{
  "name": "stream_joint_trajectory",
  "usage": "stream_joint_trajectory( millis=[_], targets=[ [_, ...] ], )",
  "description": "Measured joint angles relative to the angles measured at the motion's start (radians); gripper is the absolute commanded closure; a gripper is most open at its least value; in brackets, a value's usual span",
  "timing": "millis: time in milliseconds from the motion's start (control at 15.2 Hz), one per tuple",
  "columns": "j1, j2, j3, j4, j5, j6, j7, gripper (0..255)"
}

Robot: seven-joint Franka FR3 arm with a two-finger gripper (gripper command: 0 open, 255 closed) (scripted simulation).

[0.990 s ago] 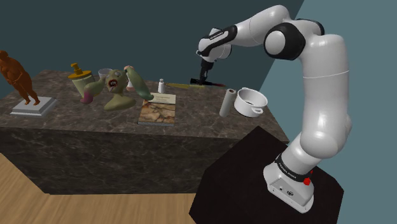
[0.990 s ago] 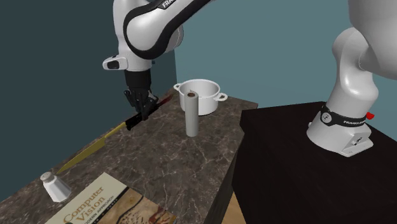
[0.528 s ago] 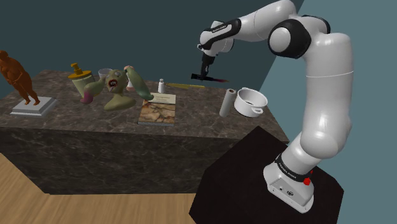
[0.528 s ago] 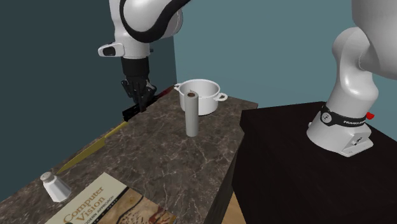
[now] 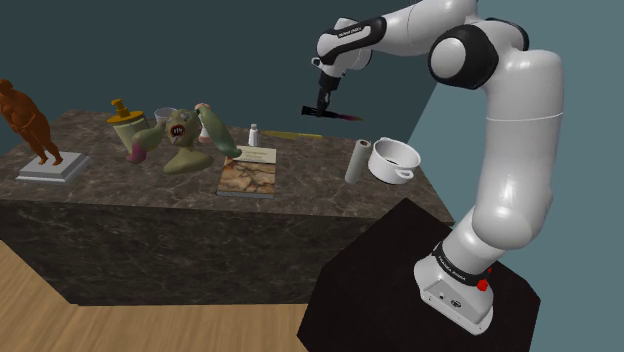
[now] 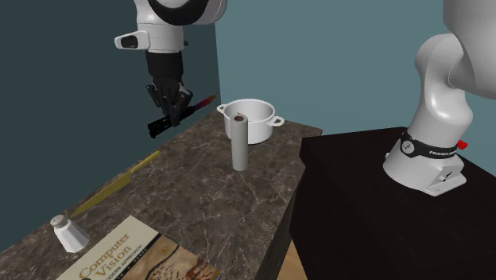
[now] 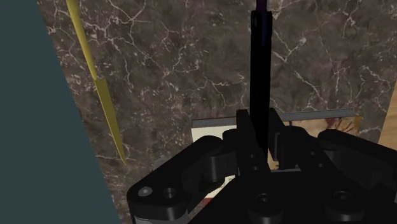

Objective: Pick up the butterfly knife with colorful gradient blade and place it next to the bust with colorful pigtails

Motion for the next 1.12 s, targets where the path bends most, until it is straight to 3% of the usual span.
stream_joint_trajectory(
  millis=[264,594,1122],
  targets=[
    [0.008,-0.021,-0.002,0.016,-0.009,-0.035,0.016,255],
    [0.084,-0.048,0.017,-0.022,-0.027,-0.011,0.11,255],
    [0.205,-0.025,0.053,0.013,-0.052,-0.001,0.278,255]
  ],
)
